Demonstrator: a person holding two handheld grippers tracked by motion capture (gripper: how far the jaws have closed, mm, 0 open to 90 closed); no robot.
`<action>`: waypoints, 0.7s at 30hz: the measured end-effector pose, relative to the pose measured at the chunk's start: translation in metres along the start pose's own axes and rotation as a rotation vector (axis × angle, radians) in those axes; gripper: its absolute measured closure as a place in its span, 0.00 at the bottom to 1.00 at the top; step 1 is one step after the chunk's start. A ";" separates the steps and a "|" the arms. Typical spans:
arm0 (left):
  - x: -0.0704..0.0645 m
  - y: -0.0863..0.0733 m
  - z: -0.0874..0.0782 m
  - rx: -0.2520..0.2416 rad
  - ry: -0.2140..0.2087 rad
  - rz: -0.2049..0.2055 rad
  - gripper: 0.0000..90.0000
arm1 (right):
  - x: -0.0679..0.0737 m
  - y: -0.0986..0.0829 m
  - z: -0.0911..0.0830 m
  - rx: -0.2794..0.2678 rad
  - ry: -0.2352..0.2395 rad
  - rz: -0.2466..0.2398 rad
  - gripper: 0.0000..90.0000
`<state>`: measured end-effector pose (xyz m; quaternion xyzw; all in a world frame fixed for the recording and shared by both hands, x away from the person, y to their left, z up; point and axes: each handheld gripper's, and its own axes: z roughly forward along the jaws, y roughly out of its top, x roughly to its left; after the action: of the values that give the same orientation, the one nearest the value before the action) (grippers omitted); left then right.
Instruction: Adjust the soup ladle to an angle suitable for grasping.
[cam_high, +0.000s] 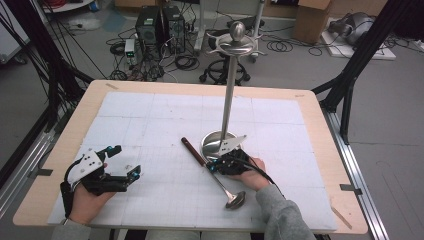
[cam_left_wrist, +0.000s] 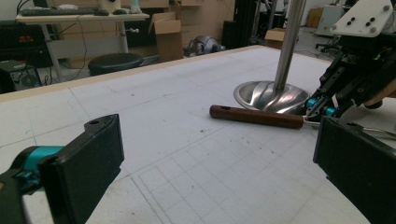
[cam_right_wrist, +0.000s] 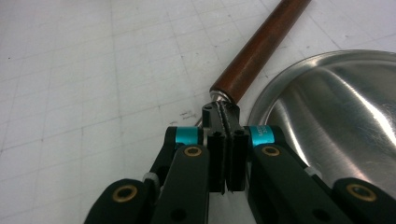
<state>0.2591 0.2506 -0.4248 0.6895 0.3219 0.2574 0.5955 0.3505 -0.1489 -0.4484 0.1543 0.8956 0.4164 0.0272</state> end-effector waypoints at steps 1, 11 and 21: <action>0.000 0.000 0.000 -0.001 0.002 0.000 0.03 | 0.000 0.000 0.000 0.000 0.000 0.000 1.00; 0.000 0.000 0.000 0.000 -0.001 0.002 0.03 | 0.005 0.004 0.003 0.016 0.027 -0.021 1.00; 0.000 0.000 0.000 0.003 0.004 0.006 0.03 | 0.013 0.011 0.009 0.049 0.085 -0.047 1.00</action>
<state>0.2586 0.2507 -0.4249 0.6909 0.3215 0.2599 0.5931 0.3428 -0.1311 -0.4450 0.1160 0.9093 0.3996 -0.0050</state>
